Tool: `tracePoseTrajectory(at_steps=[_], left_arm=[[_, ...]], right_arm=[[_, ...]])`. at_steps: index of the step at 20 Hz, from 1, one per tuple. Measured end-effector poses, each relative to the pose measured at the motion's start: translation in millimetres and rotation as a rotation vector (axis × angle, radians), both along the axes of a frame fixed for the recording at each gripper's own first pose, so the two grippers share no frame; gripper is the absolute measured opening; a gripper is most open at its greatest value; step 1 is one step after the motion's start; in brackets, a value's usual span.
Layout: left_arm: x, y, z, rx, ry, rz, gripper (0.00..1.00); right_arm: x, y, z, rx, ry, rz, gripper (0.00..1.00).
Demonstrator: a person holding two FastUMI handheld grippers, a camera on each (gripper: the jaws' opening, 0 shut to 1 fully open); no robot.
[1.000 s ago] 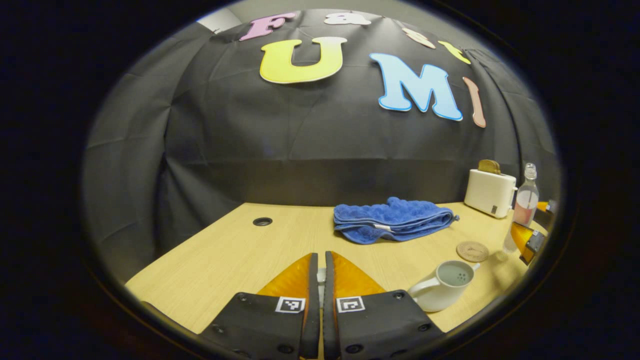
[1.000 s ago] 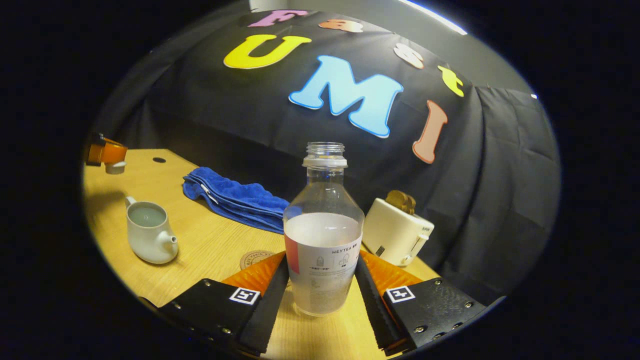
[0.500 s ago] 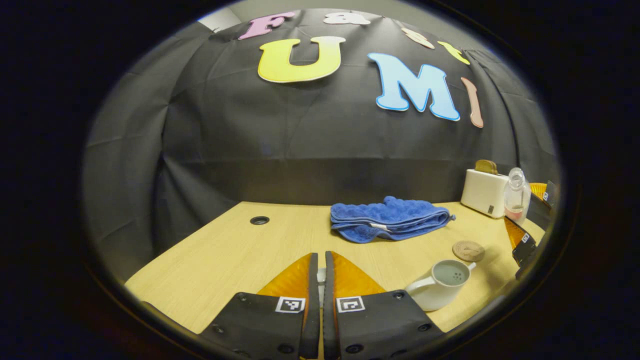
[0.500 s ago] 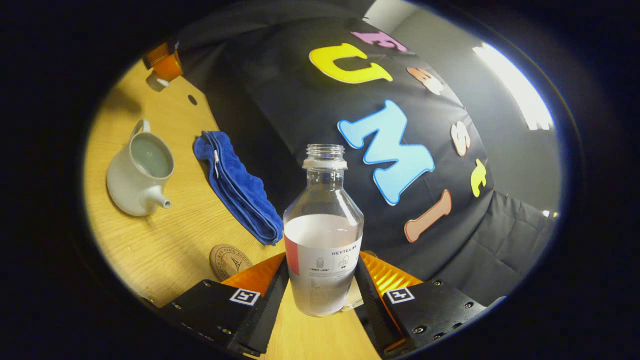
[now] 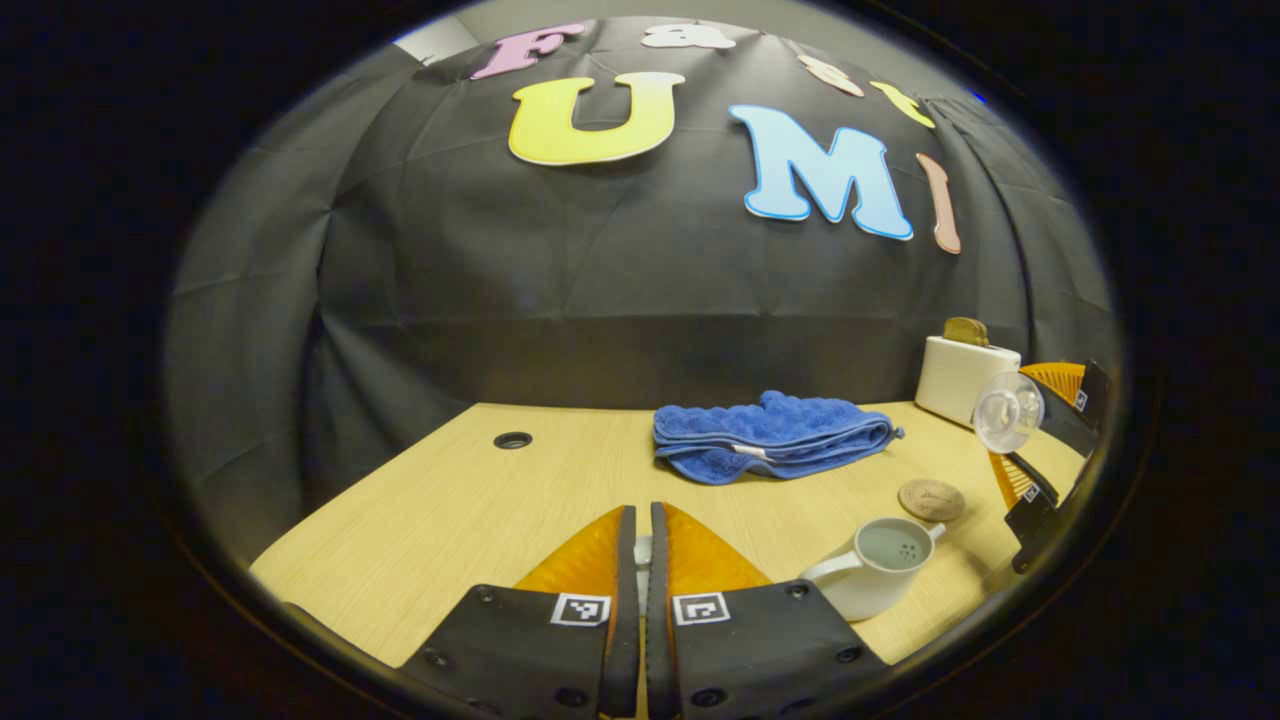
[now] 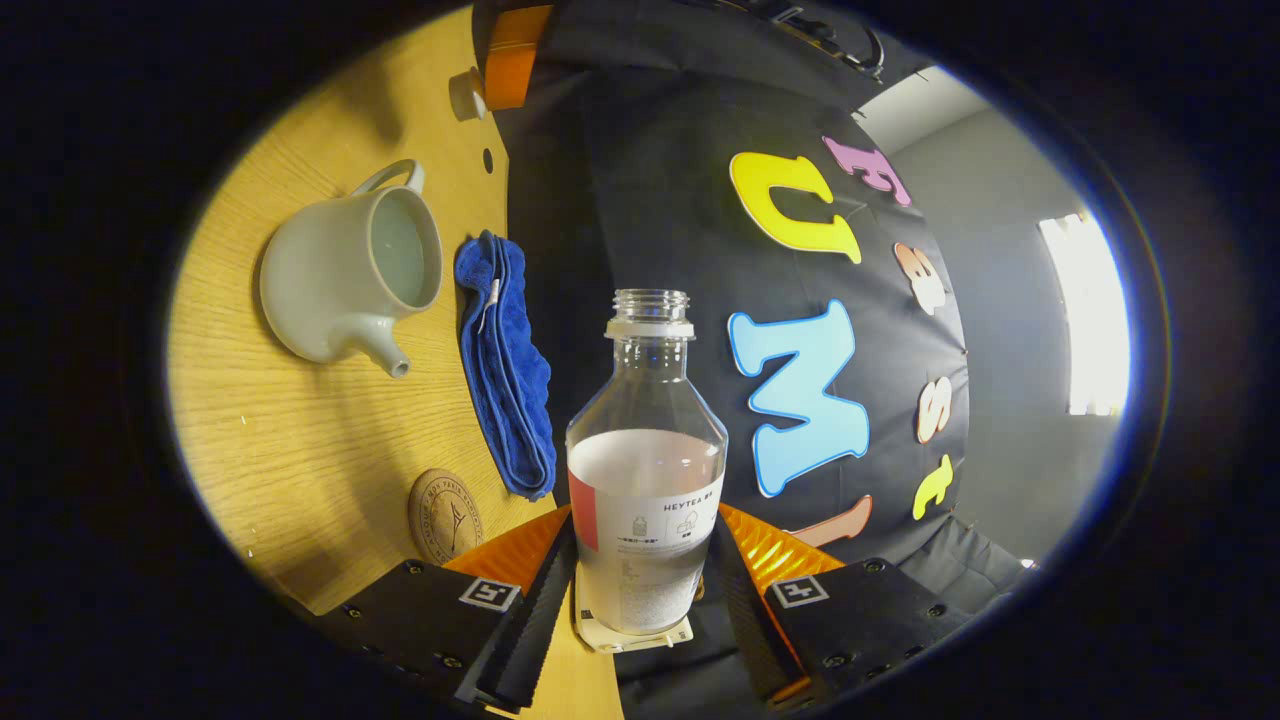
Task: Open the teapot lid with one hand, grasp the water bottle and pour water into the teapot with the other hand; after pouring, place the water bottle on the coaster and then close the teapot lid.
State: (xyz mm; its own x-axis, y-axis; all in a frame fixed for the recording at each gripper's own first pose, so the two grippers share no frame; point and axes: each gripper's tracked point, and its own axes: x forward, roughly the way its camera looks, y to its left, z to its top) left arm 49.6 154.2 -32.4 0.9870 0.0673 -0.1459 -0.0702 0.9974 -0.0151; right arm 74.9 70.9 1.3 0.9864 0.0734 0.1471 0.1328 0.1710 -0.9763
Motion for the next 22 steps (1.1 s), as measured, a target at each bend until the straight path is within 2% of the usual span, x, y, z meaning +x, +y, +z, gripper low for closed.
tracePoseTrajectory(at_steps=[11,18,22], left_arm=[[1,-5,-7,0.004,0.021,-0.017,0.09],[2,-7,-10,0.009,0.032,-0.022,0.09],[3,-7,-11,0.011,0.036,-0.023,0.09]], right_arm=[[7,14,3,-0.255,-0.052,0.062,0.76],[8,16,6,-0.354,-0.08,0.084,0.76],[7,16,8,-0.375,-0.088,0.088,0.76]])
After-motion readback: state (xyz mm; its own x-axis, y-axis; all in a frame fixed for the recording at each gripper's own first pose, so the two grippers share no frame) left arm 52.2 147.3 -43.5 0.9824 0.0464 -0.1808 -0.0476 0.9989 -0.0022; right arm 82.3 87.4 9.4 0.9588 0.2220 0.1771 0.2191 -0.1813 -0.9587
